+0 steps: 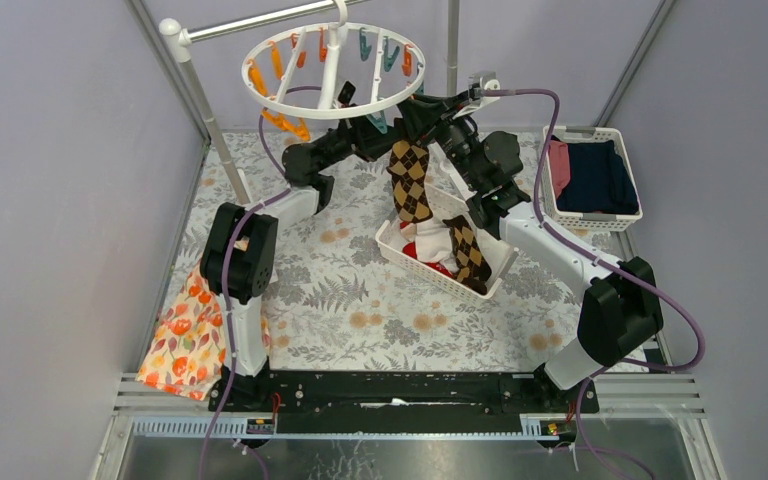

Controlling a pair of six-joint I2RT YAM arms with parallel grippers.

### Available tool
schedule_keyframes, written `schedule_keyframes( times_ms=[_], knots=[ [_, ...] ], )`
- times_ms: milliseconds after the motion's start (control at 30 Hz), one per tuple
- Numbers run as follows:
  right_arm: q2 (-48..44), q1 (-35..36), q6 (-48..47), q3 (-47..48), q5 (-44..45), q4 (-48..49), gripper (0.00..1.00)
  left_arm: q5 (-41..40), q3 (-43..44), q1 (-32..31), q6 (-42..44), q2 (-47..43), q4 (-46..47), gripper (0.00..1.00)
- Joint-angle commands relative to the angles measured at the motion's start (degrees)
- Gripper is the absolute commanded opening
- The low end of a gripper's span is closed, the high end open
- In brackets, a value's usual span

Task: Clip the socks to the hanger
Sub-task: Clamp the sock onto the hanger.

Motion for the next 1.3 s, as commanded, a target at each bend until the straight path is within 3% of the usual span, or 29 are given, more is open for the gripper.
schedule_keyframes(
  times_ms=[0, 167, 400, 800, 1033, 1133, 1267],
  knots=[
    [-0.6, -0.2, 1.2, 1.9, -1.0, 0.9, 0.28, -0.8, 2.1, 0.4, 0.2, -0.2, 1.4, 0.00],
    [-0.6, -0.3, 1.2, 1.9, -0.8, 0.4, 0.36, -0.8, 2.4, 0.3, 0.2, -0.1, 1.4, 0.00],
    [-1.2, -0.2, 1.2, 1.5, 0.2, 0.2, 0.72, -0.8, 1.6, 0.3, 0.1, 0.0, 1.9, 0.00],
    [-4.2, -0.2, 0.2, -0.7, 0.3, 0.8, 0.86, -0.8, 1.3, 0.3, -0.2, 1.2, 2.6, 0.00],
    [-8.1, -0.3, -2.2, -2.9, 0.4, -0.8, 0.92, 0.4, -0.3, 0.3, 3.4, 0.1, -0.7, 0.43],
    [-9.4, -0.2, -3.1, -3.7, 0.7, -1.2, 0.93, 0.7, -1.3, 0.4, 4.9, -0.3, -1.8, 0.50],
    [-10.3, -0.4, -3.3, -4.0, 0.8, -2.0, 0.94, 0.4, -3.0, 0.8, 4.5, 0.5, -0.1, 0.52]
  ],
)
